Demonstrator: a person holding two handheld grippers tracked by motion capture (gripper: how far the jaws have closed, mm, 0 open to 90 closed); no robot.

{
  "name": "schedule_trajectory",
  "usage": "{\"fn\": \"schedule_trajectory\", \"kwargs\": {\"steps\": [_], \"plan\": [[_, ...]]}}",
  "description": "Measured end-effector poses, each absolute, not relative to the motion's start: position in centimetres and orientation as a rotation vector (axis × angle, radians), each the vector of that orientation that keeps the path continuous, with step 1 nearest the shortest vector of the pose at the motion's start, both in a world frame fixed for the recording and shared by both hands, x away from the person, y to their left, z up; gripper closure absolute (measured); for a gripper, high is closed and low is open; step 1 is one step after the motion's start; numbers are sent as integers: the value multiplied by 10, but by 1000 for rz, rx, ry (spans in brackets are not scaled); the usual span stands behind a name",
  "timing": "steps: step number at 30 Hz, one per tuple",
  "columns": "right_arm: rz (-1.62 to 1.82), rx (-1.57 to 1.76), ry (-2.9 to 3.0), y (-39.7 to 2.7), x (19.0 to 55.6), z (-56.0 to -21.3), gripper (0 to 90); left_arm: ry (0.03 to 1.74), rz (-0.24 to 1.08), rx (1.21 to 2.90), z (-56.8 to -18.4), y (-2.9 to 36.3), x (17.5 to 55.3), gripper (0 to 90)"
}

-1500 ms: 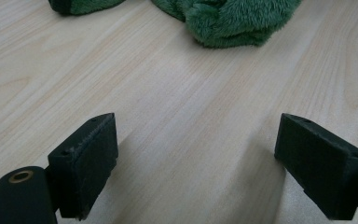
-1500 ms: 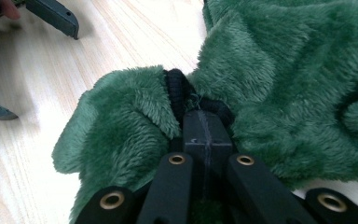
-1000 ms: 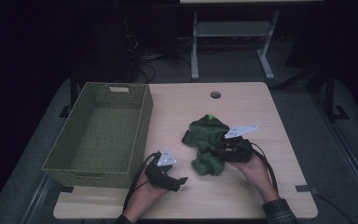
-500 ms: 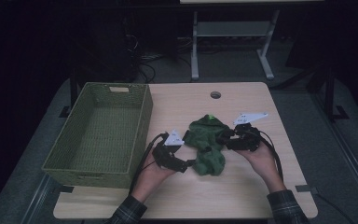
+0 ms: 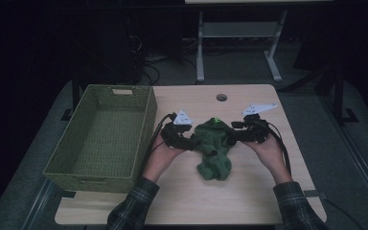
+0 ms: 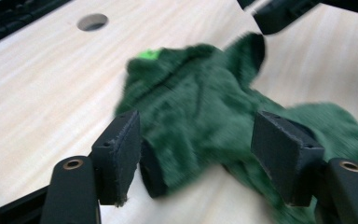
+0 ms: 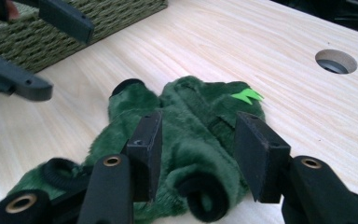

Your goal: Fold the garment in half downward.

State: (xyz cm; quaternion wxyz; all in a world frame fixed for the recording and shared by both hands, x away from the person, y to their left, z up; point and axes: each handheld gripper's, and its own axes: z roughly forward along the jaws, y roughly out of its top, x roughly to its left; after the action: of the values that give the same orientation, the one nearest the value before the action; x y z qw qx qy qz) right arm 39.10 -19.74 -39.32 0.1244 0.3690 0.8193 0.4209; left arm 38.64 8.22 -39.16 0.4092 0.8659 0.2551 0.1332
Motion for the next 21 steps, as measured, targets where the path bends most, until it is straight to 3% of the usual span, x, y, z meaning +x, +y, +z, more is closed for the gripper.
{"fn": "schedule_trajectory", "kwargs": {"steps": [21], "plan": [[1131,1152,2390,-194,444,-412,527,713,317,2189,-421,64,471,466]]}}
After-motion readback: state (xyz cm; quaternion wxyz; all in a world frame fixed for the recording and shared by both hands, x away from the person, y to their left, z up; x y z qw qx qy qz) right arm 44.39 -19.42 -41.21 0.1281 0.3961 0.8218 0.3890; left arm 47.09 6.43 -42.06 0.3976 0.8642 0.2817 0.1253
